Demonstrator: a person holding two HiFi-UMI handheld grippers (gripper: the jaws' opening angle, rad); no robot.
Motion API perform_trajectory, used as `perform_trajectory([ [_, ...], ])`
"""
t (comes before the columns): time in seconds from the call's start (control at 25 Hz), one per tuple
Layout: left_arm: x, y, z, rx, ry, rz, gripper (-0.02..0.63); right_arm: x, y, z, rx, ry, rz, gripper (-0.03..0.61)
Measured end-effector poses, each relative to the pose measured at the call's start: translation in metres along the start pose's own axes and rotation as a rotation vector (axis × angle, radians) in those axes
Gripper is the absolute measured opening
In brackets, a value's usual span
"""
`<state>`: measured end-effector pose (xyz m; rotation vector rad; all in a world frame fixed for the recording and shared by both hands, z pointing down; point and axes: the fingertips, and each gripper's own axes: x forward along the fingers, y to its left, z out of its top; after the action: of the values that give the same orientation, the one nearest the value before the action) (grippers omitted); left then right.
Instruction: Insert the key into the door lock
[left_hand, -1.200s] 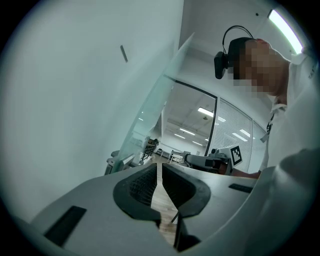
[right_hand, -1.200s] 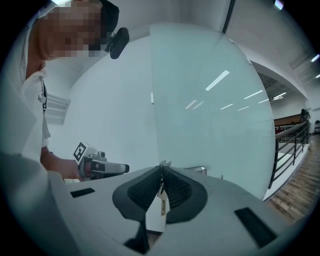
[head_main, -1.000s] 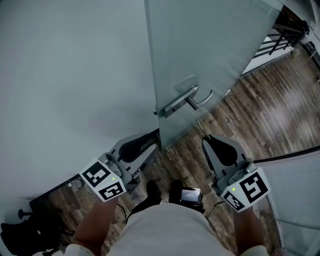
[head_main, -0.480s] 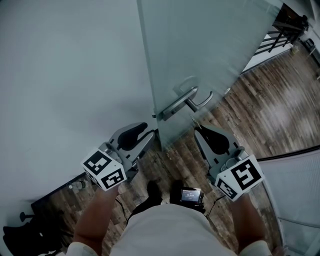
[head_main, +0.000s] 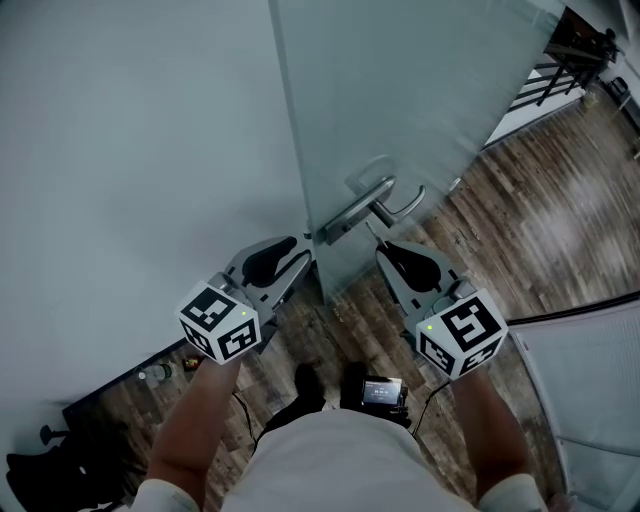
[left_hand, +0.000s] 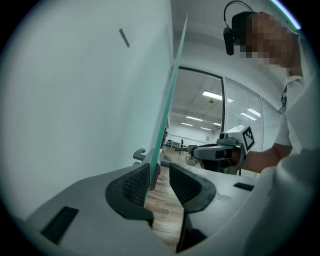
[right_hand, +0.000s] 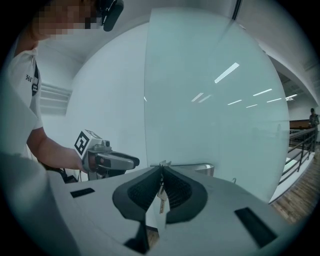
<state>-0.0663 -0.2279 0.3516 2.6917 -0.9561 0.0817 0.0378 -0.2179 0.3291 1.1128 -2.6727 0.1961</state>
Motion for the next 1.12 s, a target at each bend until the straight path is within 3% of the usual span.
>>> perform_trajectory([
  [0.68,0.015,0.019,-0.020,-0.002,0.051,0.031,0.120,0.026,-0.007,-0.041,0.029,0.081,0.022,0.029],
  [1.12,0.018,0.019,-0.022,-0.018,0.046,-0.001,0.127,0.034,-0.001,-0.049,0.024,0.088,0.069,0.029],
])
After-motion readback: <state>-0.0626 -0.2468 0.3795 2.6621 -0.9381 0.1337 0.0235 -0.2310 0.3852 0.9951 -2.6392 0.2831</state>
